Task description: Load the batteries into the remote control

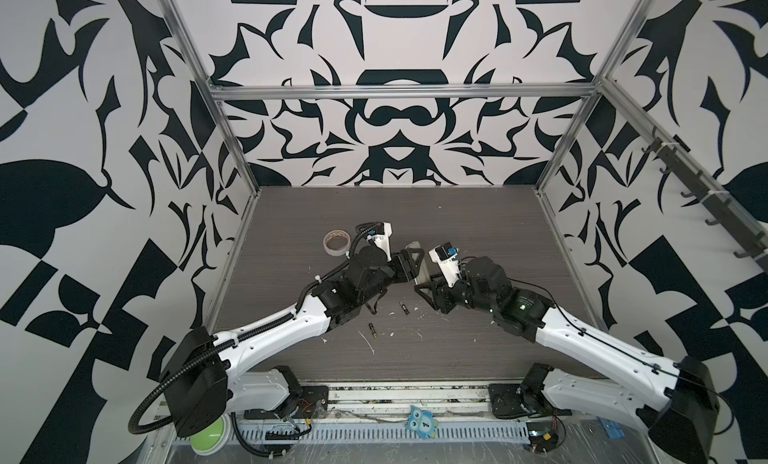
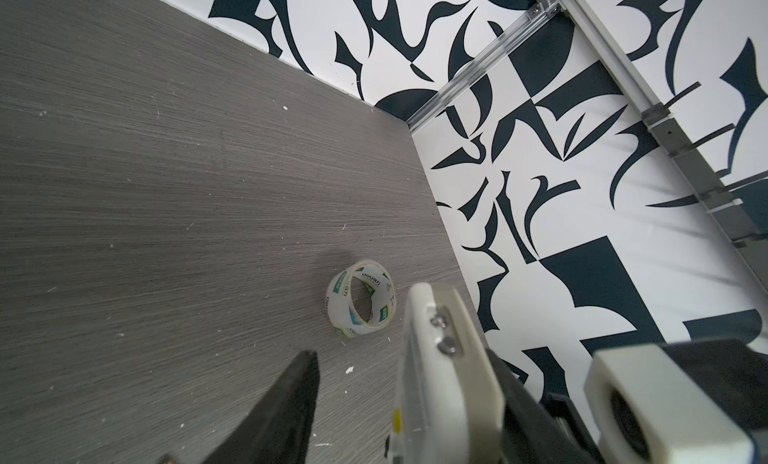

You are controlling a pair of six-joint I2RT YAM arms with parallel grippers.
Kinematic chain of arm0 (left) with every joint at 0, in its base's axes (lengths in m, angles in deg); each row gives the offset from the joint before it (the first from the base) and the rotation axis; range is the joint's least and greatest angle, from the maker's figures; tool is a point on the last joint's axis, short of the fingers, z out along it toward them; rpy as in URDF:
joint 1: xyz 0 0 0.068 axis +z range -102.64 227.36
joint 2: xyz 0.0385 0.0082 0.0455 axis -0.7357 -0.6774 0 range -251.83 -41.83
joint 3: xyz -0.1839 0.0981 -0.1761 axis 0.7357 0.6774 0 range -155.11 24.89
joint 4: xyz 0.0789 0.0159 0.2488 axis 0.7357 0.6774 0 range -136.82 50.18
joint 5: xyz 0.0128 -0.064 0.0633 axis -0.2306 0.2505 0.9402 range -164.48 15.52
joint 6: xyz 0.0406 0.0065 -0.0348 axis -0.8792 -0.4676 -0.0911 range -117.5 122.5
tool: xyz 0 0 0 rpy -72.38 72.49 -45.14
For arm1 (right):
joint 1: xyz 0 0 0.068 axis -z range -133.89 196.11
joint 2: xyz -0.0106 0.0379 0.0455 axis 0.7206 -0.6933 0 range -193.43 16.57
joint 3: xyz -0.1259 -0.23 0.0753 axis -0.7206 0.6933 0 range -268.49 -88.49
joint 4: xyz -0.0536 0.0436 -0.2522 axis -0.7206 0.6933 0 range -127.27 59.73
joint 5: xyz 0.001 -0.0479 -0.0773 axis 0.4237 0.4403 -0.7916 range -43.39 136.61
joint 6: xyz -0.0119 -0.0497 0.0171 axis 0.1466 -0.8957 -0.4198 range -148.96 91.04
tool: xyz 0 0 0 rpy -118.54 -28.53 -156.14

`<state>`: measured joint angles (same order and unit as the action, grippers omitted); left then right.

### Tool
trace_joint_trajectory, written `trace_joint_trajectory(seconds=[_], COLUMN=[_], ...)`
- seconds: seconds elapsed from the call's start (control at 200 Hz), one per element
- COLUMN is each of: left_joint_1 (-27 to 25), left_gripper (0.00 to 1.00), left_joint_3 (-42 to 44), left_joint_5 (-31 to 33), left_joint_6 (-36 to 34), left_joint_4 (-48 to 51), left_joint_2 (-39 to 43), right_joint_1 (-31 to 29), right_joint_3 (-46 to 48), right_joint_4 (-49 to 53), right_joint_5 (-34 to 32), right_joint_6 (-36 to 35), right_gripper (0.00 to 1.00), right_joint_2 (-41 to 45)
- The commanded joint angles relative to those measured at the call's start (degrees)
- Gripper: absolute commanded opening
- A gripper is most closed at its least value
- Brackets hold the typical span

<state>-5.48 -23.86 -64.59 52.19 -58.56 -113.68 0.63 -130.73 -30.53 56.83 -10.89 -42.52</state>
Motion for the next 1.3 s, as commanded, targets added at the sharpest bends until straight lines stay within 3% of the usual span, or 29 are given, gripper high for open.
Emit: trace_joint_trajectory(seconds=[0.0,0.655,1.295], left_joint_1=[-0.14,-0.16,-0.16], left_gripper=[0.61,0.52,0.26], left_joint_3=[-1.87,-2.05,-2.40], left_joint_5=[0.57,0.56,-0.40], left_joint_6=[0.19,0.10,-0.03], left_joint_4=[-1.13,-0.79,-0.36], left_joint_2=[-0.65,-0.74,-2.46], right_joint_1=[-0.24,-0.27,-0.32], right_joint_3=[-0.23,-0.12,-0.36], right_joint_4=[-3.77,-4.41,-3.59], right_joint_5=[-0.14,0.42,-0.85], right_joint_6=[0.54,0.77,0.30], right_gripper=[0.00,0.00,0.00], right_joint_2=[0.03,-0.41,-0.84])
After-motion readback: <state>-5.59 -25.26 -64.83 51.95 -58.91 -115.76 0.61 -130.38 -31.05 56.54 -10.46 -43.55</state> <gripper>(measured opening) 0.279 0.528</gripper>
